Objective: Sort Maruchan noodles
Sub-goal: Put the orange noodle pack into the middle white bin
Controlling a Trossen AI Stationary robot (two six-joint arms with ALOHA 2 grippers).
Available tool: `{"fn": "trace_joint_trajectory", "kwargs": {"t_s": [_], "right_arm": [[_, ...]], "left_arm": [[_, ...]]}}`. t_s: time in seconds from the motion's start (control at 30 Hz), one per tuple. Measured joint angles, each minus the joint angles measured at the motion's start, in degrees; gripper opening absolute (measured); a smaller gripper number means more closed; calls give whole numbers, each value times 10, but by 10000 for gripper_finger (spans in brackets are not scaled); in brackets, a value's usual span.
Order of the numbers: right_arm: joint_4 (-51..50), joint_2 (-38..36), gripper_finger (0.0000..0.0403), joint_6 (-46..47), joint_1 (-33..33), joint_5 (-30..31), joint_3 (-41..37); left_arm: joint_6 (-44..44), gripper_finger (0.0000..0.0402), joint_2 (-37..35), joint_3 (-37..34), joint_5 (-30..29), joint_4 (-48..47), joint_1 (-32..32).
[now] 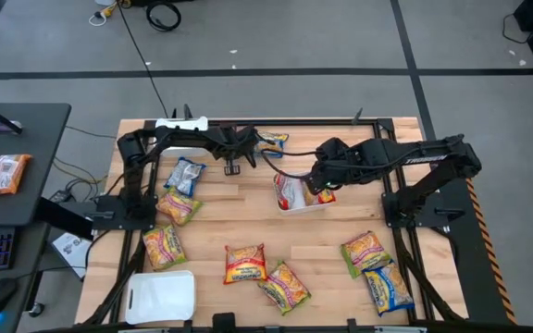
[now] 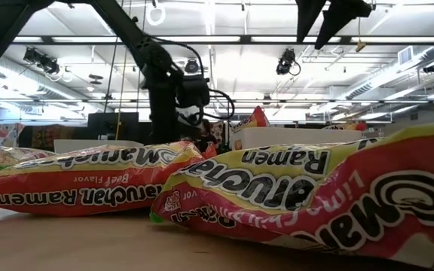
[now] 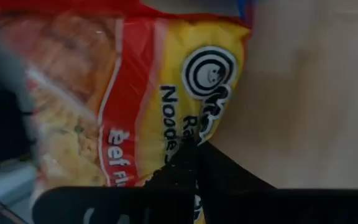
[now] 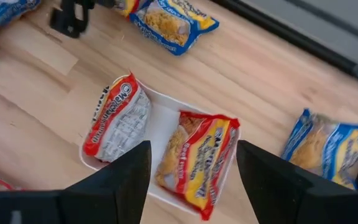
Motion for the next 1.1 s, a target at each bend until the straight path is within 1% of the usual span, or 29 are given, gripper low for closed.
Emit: {"fn": "trace_joint_trajectory", "kwargs": {"t_s": [0.1,0.2,0.27,0.37,0.43,0.5,0.57,0.67,0.77,0.87,0.97,1.1], "right_arm": [[0,8,240,-46,-3,5,0],[-7,19,240,-82,-7,-12,-11],[-43,18,240,-76,-11,-22,-29],[-128,7,240,-54,-16,-45,-70],[-97,-27,240,-91,-16,-78,-121],[-69,-63,240,-120,-15,-124,-179],[-49,-93,240,-136,-15,-152,-244],[-44,-136,240,-158,-12,-174,-333],[-25,-161,240,-194,-5,-193,-399],[20,-176,240,-235,-1,-192,-439],[100,-178,240,-283,-1,-185,-463],[191,-165,240,-330,-2,-163,-474]], "left_arm": [[-43,6,-30,41,15,-72,-2],[-114,5,-74,77,60,-134,-2],[-166,4,-105,90,100,-160,-1],[-255,3,-164,105,183,-168,-2],[-314,3,-199,105,250,-161,-5],[-365,2,-224,104,303,-132,-14],[-408,2,-244,104,336,-95,-28],[-478,2,-253,104,360,-28,-51],[-551,2,-241,104,384,53,-72],[-618,2,-213,104,394,141,-93],[-679,2,-171,104,393,225,-113],[-745,3,-105,104,374,296,-132]]}}
